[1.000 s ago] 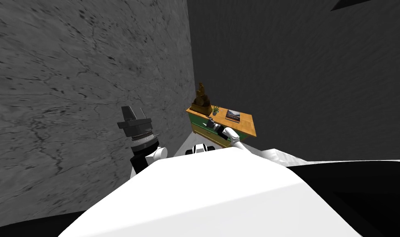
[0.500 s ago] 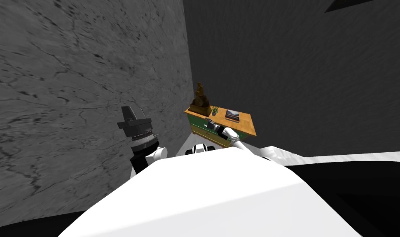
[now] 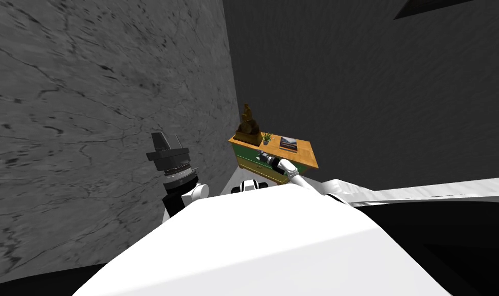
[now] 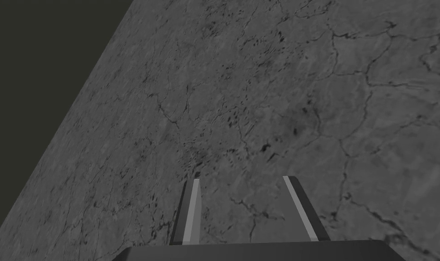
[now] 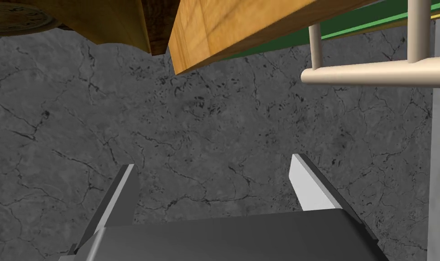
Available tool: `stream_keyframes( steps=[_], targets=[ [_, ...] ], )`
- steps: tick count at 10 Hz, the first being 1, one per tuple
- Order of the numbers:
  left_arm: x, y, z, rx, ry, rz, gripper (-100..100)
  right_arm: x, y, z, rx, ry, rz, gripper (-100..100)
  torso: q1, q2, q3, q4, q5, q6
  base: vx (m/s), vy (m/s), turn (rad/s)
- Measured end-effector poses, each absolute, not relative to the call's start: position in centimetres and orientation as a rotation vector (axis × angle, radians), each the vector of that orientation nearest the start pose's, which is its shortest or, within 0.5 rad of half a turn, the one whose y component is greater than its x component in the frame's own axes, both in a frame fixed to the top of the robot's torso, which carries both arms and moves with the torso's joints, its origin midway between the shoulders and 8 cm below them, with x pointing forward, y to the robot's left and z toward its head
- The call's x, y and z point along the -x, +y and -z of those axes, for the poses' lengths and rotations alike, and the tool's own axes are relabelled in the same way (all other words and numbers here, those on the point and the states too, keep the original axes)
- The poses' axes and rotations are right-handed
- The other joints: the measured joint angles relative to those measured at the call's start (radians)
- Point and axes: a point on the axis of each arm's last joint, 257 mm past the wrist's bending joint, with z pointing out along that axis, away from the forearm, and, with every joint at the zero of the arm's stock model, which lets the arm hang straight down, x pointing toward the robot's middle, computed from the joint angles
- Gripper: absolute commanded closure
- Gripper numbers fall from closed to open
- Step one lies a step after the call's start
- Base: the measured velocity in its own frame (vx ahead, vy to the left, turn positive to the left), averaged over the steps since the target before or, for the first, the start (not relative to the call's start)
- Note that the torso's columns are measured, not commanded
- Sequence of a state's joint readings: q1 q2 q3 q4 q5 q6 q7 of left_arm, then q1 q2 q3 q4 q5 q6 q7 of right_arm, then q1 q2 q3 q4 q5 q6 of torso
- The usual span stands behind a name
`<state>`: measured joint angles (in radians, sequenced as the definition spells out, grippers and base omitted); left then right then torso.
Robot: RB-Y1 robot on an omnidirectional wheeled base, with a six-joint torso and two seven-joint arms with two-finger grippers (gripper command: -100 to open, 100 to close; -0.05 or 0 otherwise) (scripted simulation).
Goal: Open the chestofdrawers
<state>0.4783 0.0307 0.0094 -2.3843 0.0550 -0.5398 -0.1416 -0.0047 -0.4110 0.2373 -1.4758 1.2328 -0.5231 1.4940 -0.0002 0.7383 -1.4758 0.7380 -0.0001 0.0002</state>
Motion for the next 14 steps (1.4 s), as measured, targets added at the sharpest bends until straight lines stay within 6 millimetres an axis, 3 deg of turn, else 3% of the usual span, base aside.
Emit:
stream_keyframes(
  steps=[6, 11, 12, 14],
  targets=[
    [-31.3, 27.5, -8.3, 0.490, 0.518, 1.239, 0, -46.6, -15.5, 34.8, 1.871, 0.644, 0.692, -100, 0.000, 0.000, 0.000, 0.000, 0.000, 0.000, 0.024, 0.010, -0.115],
    [-31.3, 27.5, -8.3, 0.490, 0.518, 1.239, 0, -46.2, -17.3, 36.5, 1.977, 0.567, 0.732, -100, 0.001, 0.000, 0.000, 0.000, 0.000, 0.000, 0.001, -0.008, -0.039],
    [-31.3, 27.5, -8.3, 0.490, 0.518, 1.239, 0, -46.2, -17.3, 36.5, 1.977, 0.568, 0.732, 100, 0.001, 0.000, 0.000, 0.000, 0.000, 0.000, 0.000, 0.000, 0.000],
    [-31.3, 27.5, -8.3, 0.490, 0.518, 1.239, 0, -46.5, -17.2, 36.0, 1.972, 0.560, 0.737, 100, 0.003, 0.000, 0.001, -0.003, 0.000, -0.001, -0.100, 0.073, -0.034]
  ],
)
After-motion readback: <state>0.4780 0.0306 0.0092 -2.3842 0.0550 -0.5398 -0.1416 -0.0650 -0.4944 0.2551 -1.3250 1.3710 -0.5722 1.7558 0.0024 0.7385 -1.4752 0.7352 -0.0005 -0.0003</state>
